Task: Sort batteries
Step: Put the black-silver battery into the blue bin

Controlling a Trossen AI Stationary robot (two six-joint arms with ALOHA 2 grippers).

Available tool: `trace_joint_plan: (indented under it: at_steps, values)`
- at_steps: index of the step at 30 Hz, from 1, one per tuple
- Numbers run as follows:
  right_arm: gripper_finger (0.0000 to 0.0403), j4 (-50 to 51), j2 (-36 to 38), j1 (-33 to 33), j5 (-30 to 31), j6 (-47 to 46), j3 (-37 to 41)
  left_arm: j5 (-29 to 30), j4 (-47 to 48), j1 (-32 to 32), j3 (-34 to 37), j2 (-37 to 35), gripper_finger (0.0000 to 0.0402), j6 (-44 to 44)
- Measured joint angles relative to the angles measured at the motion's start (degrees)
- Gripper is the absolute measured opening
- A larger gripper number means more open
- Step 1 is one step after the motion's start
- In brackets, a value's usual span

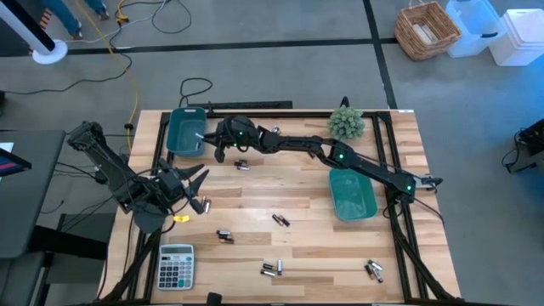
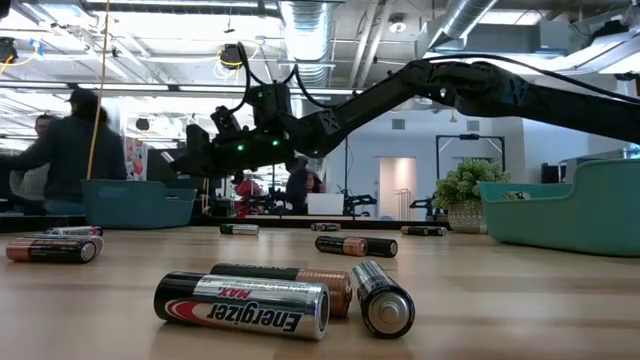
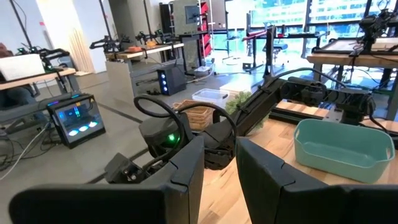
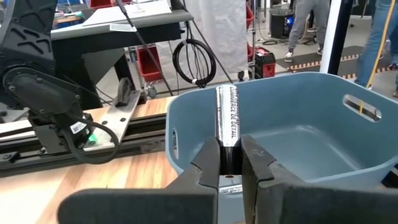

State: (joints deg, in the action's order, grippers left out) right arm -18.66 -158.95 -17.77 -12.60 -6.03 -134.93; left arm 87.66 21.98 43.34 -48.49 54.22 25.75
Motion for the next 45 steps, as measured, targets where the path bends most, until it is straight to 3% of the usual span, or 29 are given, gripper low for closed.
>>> trace_joint_plan:
  at_steps: [9, 17, 30, 35, 45]
  values:
    - [0.0032, -0.33, 0.0, -0.06, 0.37, -0.39, -0.01, -0.86, 1.02, -0.8, 0.0, 0.06, 0.0089, 1.17]
    - [0.0033, -0.35, 0.0, -0.36, 0.39, -0.6, -0.02, -2.69, 10.39, -5.55, 0.0, 0.11, 0.0089, 8.91]
    - [0.0034, -0.33, 0.0, -0.38, 0.42, -0.58, -0.02, -17.02, 31.68, -25.13, -0.02, -0.34, 0.0089, 30.12]
    - [0.0034, -1.16, 0.0, -0.36, 0.42, -0.57, -0.06, -22.73, 34.07, -33.34, -0.02, -0.3, 0.0089, 29.17]
    - [0.0034, -1.18, 0.0, -0.36, 0.3, -1.02, -0.11, -33.31, 34.09, -49.22, -0.02, -0.52, 0.0089, 15.39]
